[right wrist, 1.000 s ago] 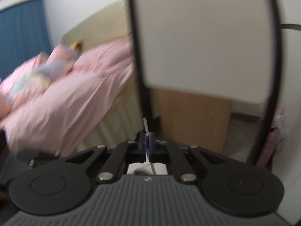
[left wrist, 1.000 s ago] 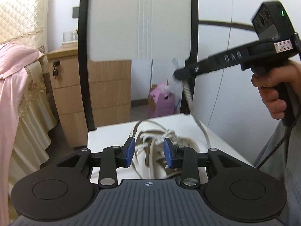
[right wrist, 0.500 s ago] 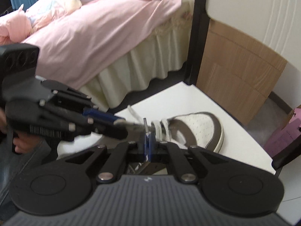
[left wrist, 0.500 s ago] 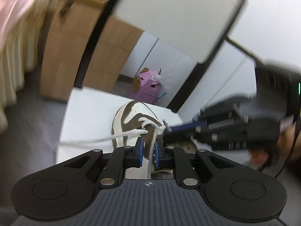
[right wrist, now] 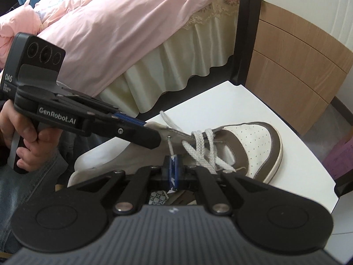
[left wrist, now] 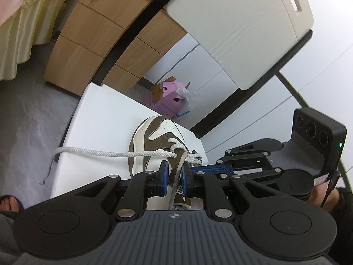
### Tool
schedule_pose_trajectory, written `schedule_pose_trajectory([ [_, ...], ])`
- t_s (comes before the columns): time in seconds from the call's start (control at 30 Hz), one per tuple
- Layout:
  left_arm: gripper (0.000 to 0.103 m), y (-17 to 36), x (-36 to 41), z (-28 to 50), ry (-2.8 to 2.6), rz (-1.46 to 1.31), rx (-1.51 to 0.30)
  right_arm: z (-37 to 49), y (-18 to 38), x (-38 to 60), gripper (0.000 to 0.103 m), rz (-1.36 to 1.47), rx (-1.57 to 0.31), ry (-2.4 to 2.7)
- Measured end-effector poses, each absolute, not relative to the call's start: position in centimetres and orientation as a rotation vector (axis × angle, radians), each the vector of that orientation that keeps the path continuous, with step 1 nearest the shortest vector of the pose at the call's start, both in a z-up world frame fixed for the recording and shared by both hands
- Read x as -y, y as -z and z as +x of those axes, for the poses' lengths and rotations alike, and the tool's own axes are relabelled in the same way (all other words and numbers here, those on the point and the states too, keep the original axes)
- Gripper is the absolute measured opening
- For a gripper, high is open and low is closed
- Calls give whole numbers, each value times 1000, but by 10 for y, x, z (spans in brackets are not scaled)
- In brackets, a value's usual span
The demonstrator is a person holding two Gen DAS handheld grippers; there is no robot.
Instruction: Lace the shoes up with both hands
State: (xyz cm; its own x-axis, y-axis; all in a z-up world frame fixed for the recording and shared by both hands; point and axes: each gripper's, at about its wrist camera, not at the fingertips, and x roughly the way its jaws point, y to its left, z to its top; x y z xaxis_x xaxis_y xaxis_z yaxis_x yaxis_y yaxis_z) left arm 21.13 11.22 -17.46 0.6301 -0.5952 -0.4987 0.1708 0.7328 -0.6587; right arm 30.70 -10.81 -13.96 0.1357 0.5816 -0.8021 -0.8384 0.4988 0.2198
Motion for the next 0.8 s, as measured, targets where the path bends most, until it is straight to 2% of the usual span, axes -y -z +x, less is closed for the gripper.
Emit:
schedule_pose_trajectory([
  [0.47, 15, 151, -70, 188, 459, -97, -639, 312, 142, 100, 3, -319, -1032, -1023],
  [0.8, 15, 158, -36, 165, 470, 292, -554, 311, 139, 100, 3, -342, -1015, -1006],
])
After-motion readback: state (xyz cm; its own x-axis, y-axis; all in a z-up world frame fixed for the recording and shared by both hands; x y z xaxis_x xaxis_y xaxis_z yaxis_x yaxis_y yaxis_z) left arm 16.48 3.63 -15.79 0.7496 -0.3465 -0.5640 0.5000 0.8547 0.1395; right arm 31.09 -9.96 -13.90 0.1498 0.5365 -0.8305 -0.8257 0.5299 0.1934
